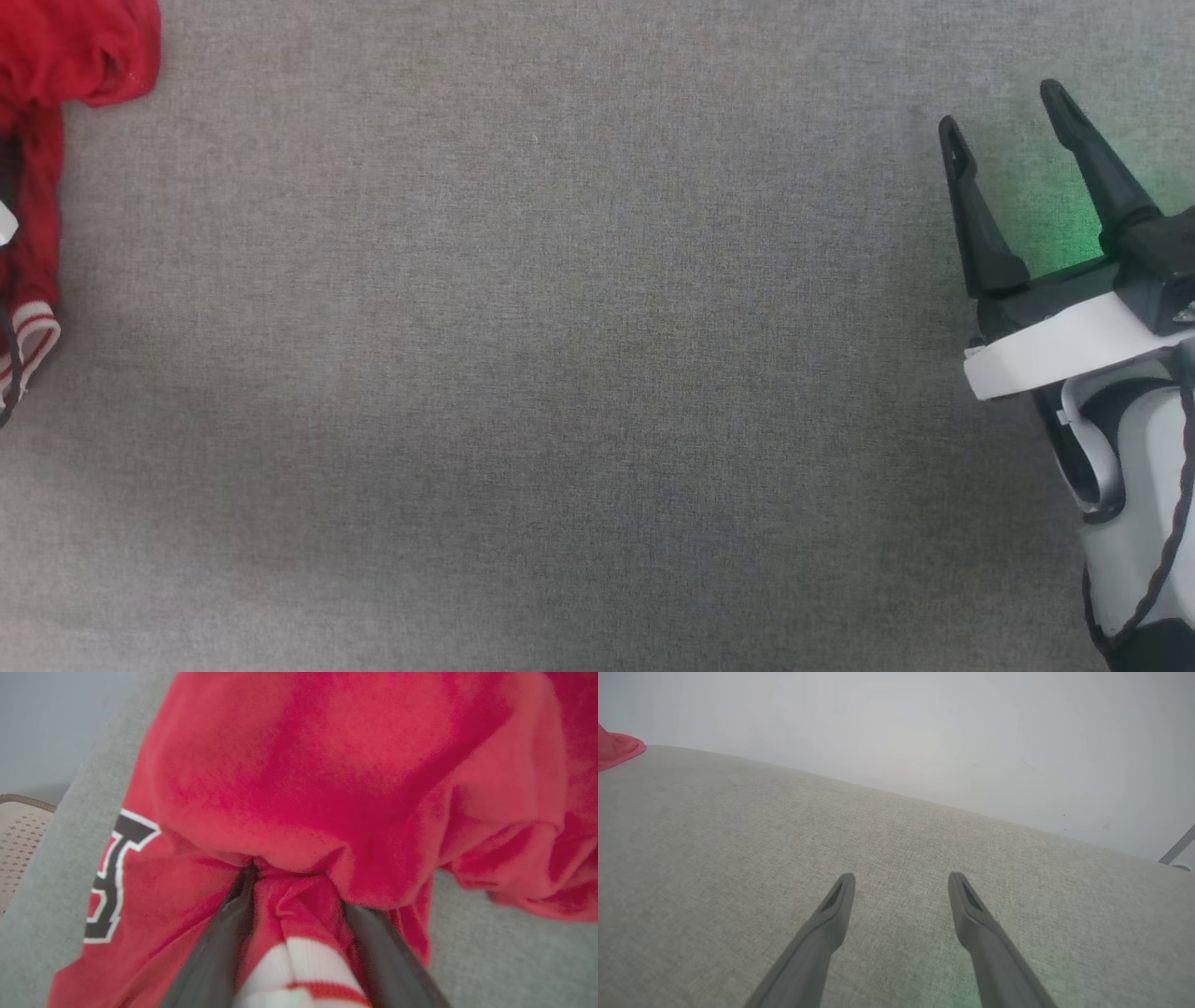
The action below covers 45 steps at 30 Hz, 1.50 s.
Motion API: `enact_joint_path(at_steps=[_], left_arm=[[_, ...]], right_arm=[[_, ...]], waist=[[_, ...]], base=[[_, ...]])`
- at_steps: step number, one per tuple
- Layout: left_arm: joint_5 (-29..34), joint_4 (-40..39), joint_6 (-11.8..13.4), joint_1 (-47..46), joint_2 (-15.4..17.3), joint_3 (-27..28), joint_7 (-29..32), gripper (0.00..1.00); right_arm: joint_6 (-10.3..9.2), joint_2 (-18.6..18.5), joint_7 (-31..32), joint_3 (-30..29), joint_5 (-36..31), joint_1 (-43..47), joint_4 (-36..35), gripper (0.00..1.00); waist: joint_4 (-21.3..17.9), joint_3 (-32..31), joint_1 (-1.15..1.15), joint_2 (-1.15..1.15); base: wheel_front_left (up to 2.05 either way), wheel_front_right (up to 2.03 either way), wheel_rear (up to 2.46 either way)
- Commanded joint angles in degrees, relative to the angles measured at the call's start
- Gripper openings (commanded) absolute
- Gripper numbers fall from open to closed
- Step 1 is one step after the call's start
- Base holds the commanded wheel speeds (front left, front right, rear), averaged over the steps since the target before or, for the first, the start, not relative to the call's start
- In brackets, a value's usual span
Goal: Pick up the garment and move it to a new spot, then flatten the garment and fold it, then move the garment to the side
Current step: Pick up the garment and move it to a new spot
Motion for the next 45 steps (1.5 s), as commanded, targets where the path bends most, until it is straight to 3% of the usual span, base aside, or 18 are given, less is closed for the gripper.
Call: enact_joint_path(at_steps=[1, 11, 18, 25, 31, 45], left_arm=[[0.59, 2.78, 0.26, 3.01, -3.87, -1.50, -1.43, 0.00], [3.84, -3.40, -0.95, -1.89, 2.70, -4.36, -17.84, 0.00], [3.28, -10.97, -1.08, -1.83, 4.96, -8.18, -21.68, 0.00], [1.54, -22.52, -1.05, 0.50, 8.57, -11.44, -18.74, 0.00], [-0.75, -36.15, 0.20, 6.17, 11.48, -11.13, -11.94, 0.00], [-3.27, -70.81, 9.74, 19.86, 14.18, -10.82, 3.09, 0.00]], right_arm=[[-0.02, -0.09, 0.01, -0.13, -0.29, -0.74, -0.40, 1.00], [-0.02, 1.20, -2.35, -2.15, 0.61, 1.35, 2.30, 1.00], [-0.02, 2.31, -3.49, -3.21, 0.93, 3.14, 3.64, 1.00], [-0.02, 3.21, -4.65, -3.77, 1.63, 4.88, 5.10, 1.00], [-0.02, 4.27, -5.78, -4.46, 1.76, 5.66, 5.62, 1.00], [-0.01, 5.76, -7.88, -9.20, 2.11, 6.04, 5.53, 1.00]], waist=[[0.17, -0.33, 0.00, -0.01], [1.61, -7.21, 0.00, -0.01], [2.76, -12.41, 0.00, -0.01], [3.38, -17.45, 0.00, -0.01], [1.90, -20.20, 0.00, -0.01], [-8.02, -19.49, 0.00, -0.01]], base=[[0.00, 0.00, 0.00], [0.00, 0.00, 0.00], [0.00, 0.00, 0.00], [0.00, 0.00, 0.00], [0.00, 0.00, 0.00], [0.00, 0.00, 0.00]])
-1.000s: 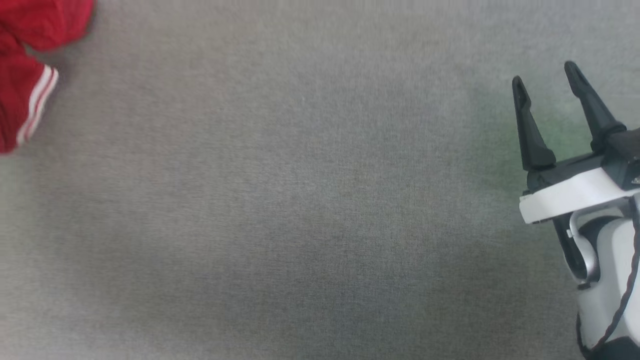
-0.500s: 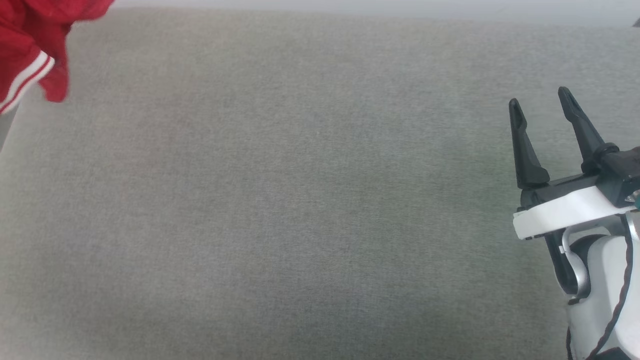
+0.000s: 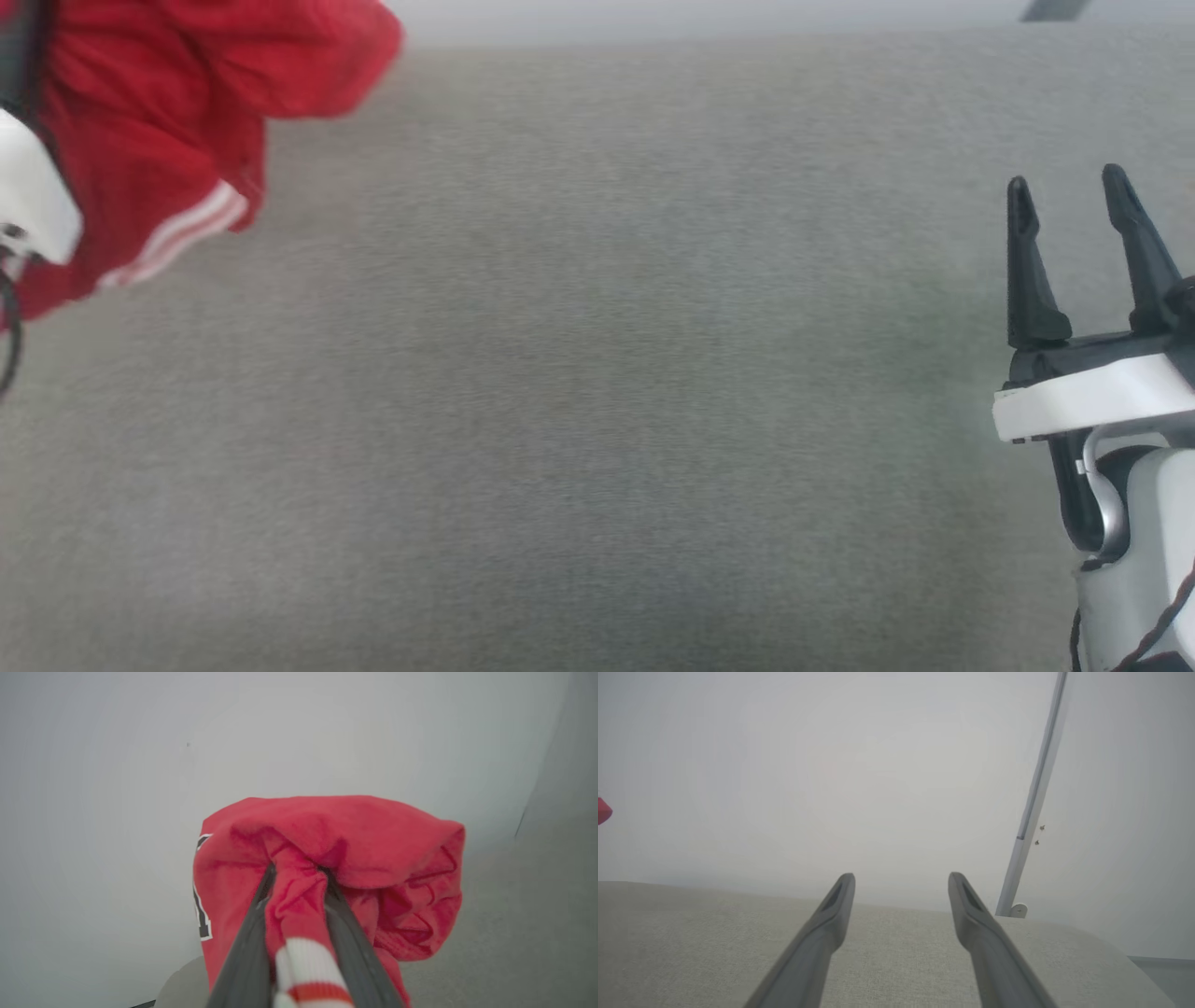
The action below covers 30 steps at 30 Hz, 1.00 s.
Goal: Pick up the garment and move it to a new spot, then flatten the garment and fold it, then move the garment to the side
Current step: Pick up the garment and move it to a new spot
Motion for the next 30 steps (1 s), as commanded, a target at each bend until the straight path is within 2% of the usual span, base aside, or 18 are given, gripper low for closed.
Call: enact_joint_path(at_steps=[1, 8, 12, 18, 22, 30], left_arm=[[0.50, -3.56, 1.61, 1.42, -0.08, -0.75, 1.75, 0.00], [1.63, -13.24, 6.49, 5.27, -2.25, -5.58, 9.40, 0.00], [0.58, -15.14, 7.75, 8.41, -2.96, -8.12, 13.14, 0.00], [-0.89, -13.74, 8.95, 13.34, -4.44, -12.09, 17.22, 0.00], [-1.35, -9.79, 7.90, 16.06, -5.79, -15.80, 18.78, 0.00], [-1.41, 2.91, 3.20, 17.34, -8.74, -22.18, 19.27, 0.00]], right_arm=[[-0.02, 0.78, -0.66, -0.41, 0.05, 0.37, -0.19, 1.00], [-0.01, 2.41, -2.06, -1.51, -0.04, 1.13, 1.30, 1.00], [-0.01, 3.37, -2.78, -1.46, 0.20, 1.29, 2.70, 1.00], [-0.02, 4.38, -3.68, -1.12, 0.56, 1.34, 4.66, 1.00], [-0.02, 4.88, -3.95, -0.66, 0.73, 1.40, 5.69, 1.00], [-0.02, 5.46, -4.17, 0.06, 0.90, 0.56, 7.21, 1.00]], waist=[[-3.36, 1.02, 0.00, 0.00], [-9.10, 2.16, 0.00, 0.00], [-11.81, 2.66, 0.00, 0.00], [-14.46, 3.16, 0.00, 0.00], [-15.81, 3.50, 0.00, 0.00], [-17.22, 3.45, 0.00, 0.00]], base=[[0.00, 0.00, 0.00], [0.00, 0.00, 0.00], [0.00, 0.00, 0.00], [0.00, 0.00, 0.00], [0.00, 0.00, 0.00], [0.00, 0.00, 0.00]])
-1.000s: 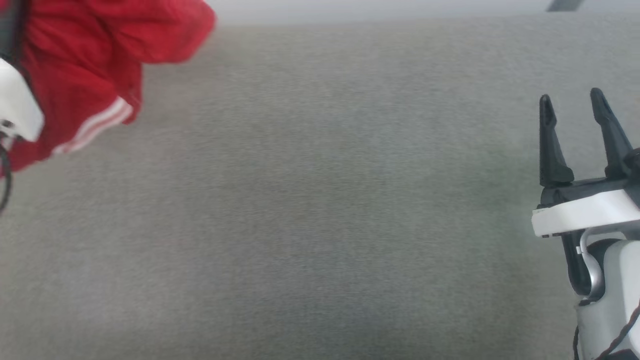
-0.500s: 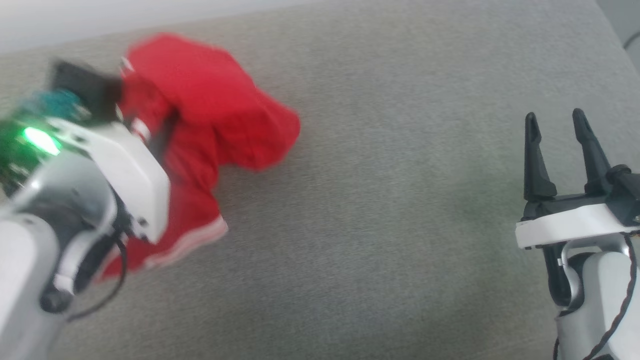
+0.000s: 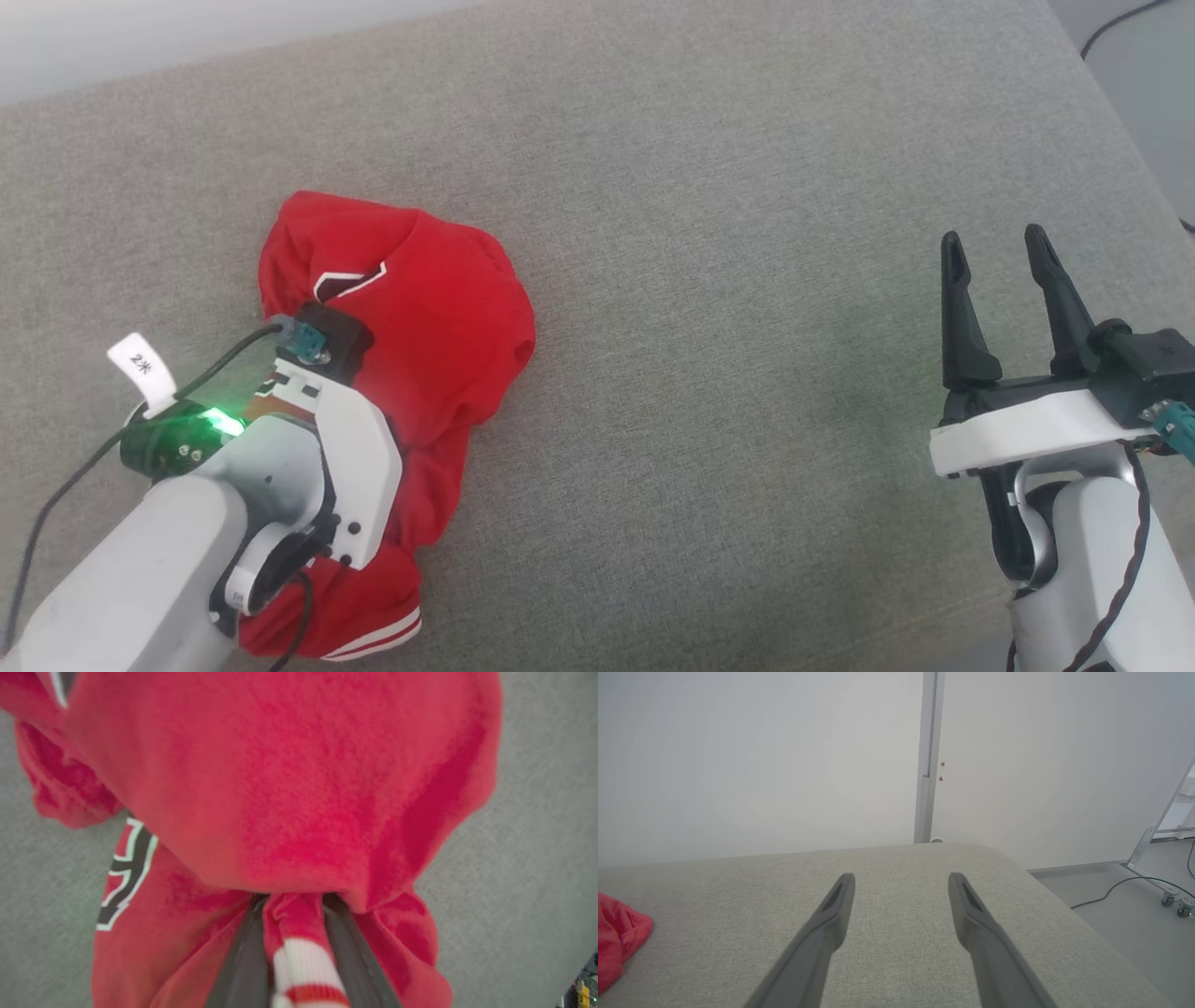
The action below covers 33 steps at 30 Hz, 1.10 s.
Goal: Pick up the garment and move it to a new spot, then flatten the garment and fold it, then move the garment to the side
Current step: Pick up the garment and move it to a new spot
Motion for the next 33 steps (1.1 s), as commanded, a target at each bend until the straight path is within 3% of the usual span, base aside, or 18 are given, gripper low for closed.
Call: enact_joint_path(at_steps=[1, 4, 5, 6, 7, 16, 33], left_arm=[[0.27, 2.15, -1.03, 0.38, -0.44, -1.50, 0.59, 0.00], [-0.68, 5.81, -2.71, 0.09, -2.21, -2.93, 0.55, 0.00], [-0.67, 6.71, -3.20, -0.29, -2.52, -3.17, 0.34, 0.25], [-1.28, 7.21, -3.55, -0.64, -3.14, -2.92, -0.12, 0.81], [-1.92, 7.33, -3.96, -1.18, -3.69, -2.57, -0.48, 1.00], [-2.92, 3.54, -4.01, -2.85, -2.32, 2.45, -7.67, 1.00], [-0.86, 1.04, -3.79, 10.93, 0.18, 14.38, -40.34, 1.00]], right_arm=[[-0.02, 0.23, -0.32, -0.01, 0.33, -0.60, -0.08, 1.00], [-0.02, 0.35, -0.34, 0.10, 0.27, -0.30, -0.03, 1.00], [-0.02, 0.35, -0.34, 0.17, 0.23, -0.20, 0.04, 1.00], [-0.02, 0.36, -0.35, 0.20, 0.22, -0.05, 0.13, 1.00], [-0.02, 0.37, -0.34, 0.21, 0.22, 0.13, 0.19, 1.00], [-0.02, -0.61, -0.35, -0.94, -0.52, 2.71, 0.67, 1.00], [-0.02, -3.90, -0.17, -2.58, -0.54, 7.57, 1.57, 1.00]], waist=[[-0.08, -0.20, 0.00, 0.00], [0.03, -0.85, 0.00, 0.00], [0.12, -1.18, 0.00, 0.00], [0.27, -1.59, 0.00, 0.00], [0.48, -2.02, 0.00, 0.00], [4.04, -7.33, 0.00, 0.00], [13.76, -14.46, 0.00, 0.00]], base=[[0.00, 0.00, 0.00], [0.00, 0.00, 0.00], [0.00, 0.00, 0.00], [0.00, 0.00, 0.00], [0.00, 0.00, 0.00], [0.00, 0.00, 0.00], [0.00, 0.00, 0.00]])
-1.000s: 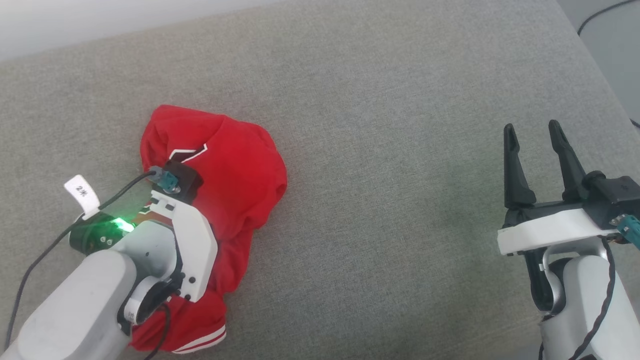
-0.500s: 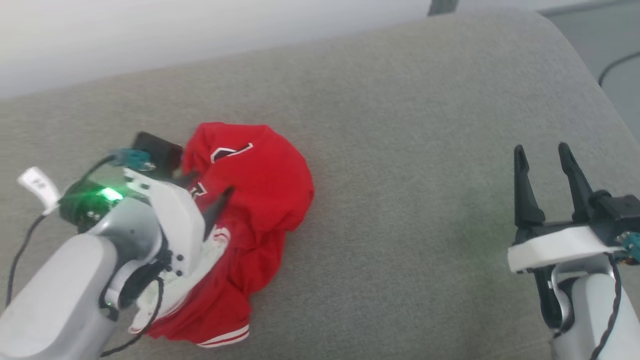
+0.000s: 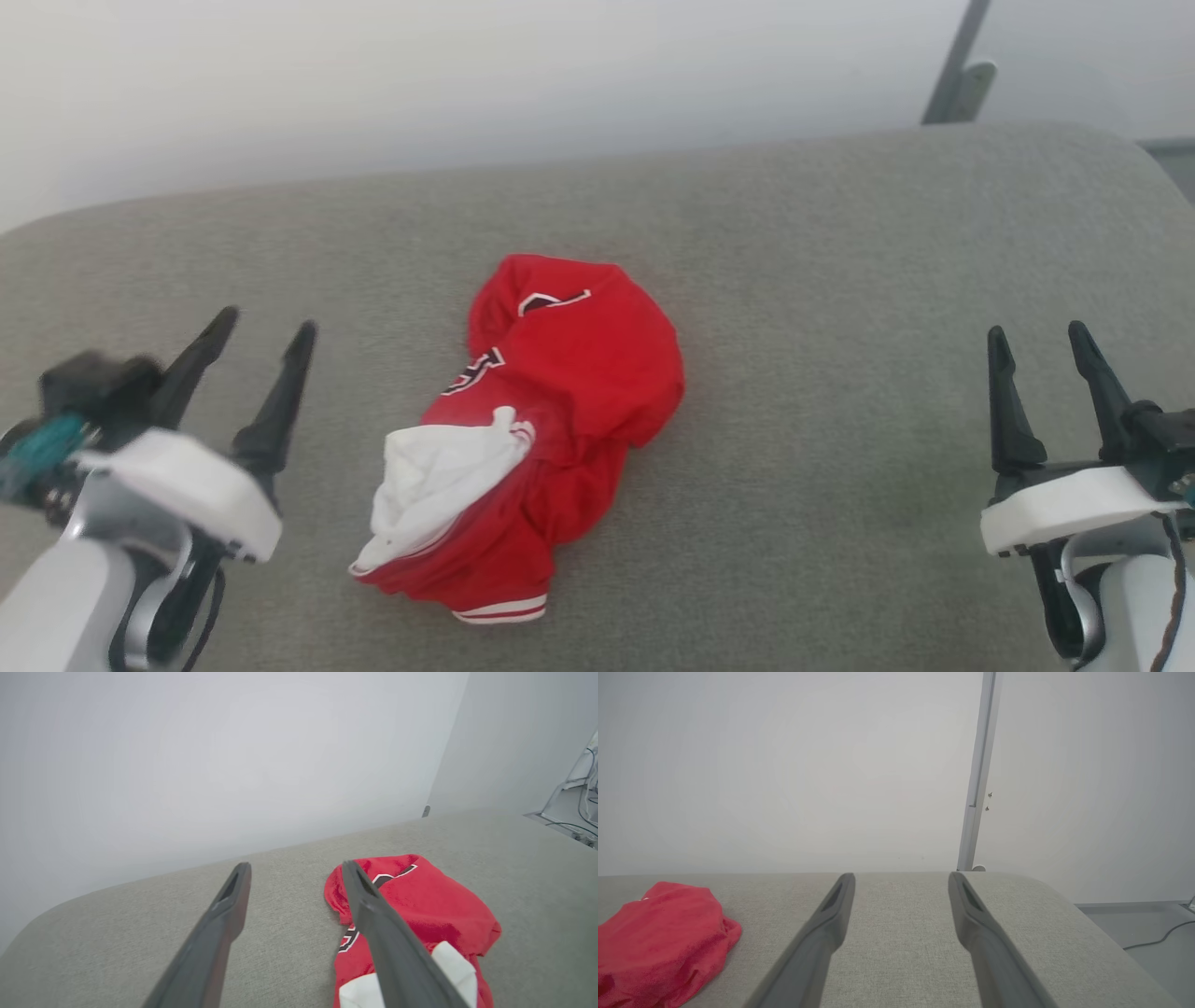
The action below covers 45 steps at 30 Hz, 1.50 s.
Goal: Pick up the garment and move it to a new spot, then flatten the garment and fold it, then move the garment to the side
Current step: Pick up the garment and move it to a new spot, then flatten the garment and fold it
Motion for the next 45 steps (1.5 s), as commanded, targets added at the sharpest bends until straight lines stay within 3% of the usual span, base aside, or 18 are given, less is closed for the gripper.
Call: enact_joint_path(at_steps=[1, 7, 13, 32, 39, 45], left_arm=[[-0.02, 0.30, -0.04, 1.15, -0.08, 0.48, -1.27, 1.00], [-1.48, 3.01, -0.02, 7.09, -1.16, 4.25, -10.85, 1.00], [-2.18, 6.18, -1.07, 11.11, -1.85, 7.27, -14.56, 1.00], [1.01, 7.00, -5.13, 13.82, -5.52, 13.19, -15.49, 1.00], [-0.16, 5.21, -6.84, 11.06, -4.25, 10.62, -11.03, 1.00], [-2.45, 0.92, -8.48, 5.73, -1.76, 5.35, 0.75, 1.00]], right_arm=[[-0.02, -0.30, -0.13, -0.02, 0.18, 0.41, 0.10, 1.00], [-0.02, -1.05, -0.04, -0.61, 0.16, 1.52, 0.56, 1.00], [-0.02, -1.04, 0.13, -1.17, 0.13, 2.87, 0.04, 1.00], [-0.02, -0.77, 0.66, -0.91, 0.07, 3.92, -0.90, 1.00], [-0.02, -0.61, 0.76, -0.67, -0.22, 2.98, -1.22, 1.00], [-0.02, -0.83, 0.66, -0.15, -0.04, 2.03, -1.02, 1.00]], waist=[[1.31, -1.07, 0.00, 0.00], [3.71, -2.33, 0.00, 0.00], [5.66, -3.34, 0.00, 0.00], [6.69, -3.44, 0.00, 0.00], [6.12, -2.57, 0.00, 0.00], [4.97, -1.43, 0.00, 0.00]], base=[[0.00, 0.00, 0.00], [0.00, 0.00, 0.00], [0.00, 0.00, 0.00], [0.00, 0.00, 0.00], [0.00, 0.00, 0.00], [0.00, 0.00, 0.00]])
